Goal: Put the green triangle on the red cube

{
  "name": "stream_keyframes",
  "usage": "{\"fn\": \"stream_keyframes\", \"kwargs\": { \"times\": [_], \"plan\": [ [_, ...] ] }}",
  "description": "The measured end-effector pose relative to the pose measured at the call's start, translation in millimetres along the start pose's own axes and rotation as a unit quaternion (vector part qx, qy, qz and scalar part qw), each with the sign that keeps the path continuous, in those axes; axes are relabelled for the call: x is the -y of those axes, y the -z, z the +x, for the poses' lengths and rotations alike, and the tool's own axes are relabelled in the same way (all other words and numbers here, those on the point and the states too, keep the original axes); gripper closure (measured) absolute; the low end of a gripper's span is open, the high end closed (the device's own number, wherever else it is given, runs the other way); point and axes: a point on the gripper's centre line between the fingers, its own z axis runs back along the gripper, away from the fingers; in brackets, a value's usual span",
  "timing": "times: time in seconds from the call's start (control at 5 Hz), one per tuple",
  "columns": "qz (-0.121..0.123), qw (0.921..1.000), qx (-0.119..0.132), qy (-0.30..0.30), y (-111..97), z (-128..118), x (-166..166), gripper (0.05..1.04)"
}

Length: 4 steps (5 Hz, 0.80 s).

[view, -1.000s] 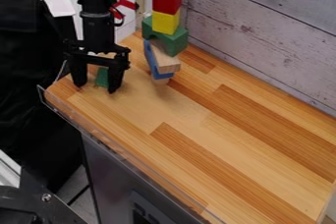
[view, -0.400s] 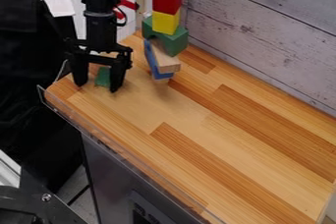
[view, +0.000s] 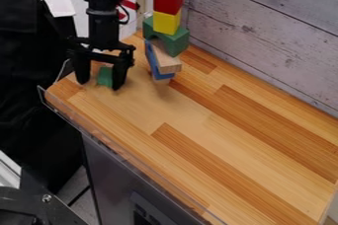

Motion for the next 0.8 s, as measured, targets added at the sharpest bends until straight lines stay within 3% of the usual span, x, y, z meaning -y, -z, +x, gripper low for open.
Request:
{"fn": "stream_keyframes", "kwargs": {
  "times": [0.2,0.4,0.6,0.8],
  "plan": [
    [-0.001,1.0000,0.000,-0.001,0.0,0.0,0.4,0.159],
    [-0.003,1.0000,-0.001,-0.001,0.8,-0.4,0.9,0.409],
    [-0.012,0.9998,0.007,-0.013,0.6,-2.3,-1.0,0.537],
    [-0.024,0.9992,0.021,-0.024,-3.0,-7.1,-1.3,0.537]
  ]
}}
